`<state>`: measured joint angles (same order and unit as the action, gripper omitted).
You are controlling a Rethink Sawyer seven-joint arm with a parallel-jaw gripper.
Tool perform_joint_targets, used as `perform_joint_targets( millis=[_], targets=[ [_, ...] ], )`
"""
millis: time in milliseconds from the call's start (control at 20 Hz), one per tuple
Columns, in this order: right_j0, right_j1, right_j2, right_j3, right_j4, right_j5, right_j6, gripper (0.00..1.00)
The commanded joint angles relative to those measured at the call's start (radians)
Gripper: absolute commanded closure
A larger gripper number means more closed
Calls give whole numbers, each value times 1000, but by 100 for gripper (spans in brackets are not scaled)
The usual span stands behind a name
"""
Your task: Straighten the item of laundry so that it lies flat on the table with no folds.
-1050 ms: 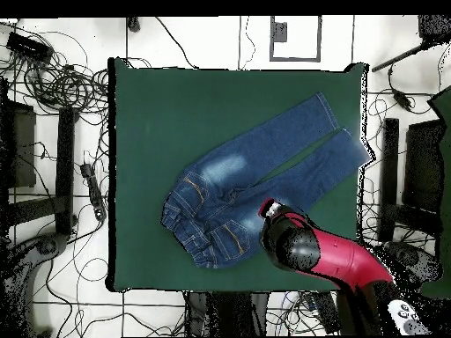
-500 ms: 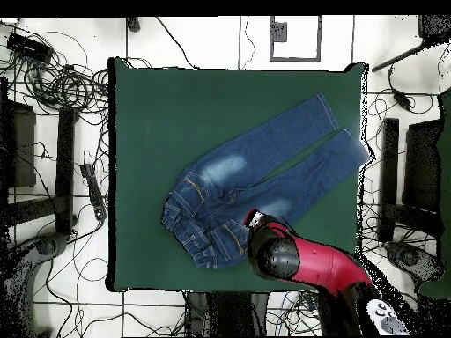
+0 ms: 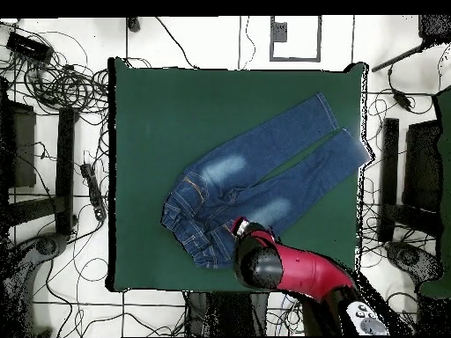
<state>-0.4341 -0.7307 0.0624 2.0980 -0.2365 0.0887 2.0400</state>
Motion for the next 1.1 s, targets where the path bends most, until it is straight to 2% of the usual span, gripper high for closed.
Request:
perform_joint_targets(
  millis=[50,450,700,1100],
  targets=[
    [66,95,21,57,40,-77,193,0],
    [127,148,4,53,70,-119,224,0],
    [160,192,-1,76,71,-187,243,0],
    [210,201,-10,168,69,-282,265,0]
  ],
)
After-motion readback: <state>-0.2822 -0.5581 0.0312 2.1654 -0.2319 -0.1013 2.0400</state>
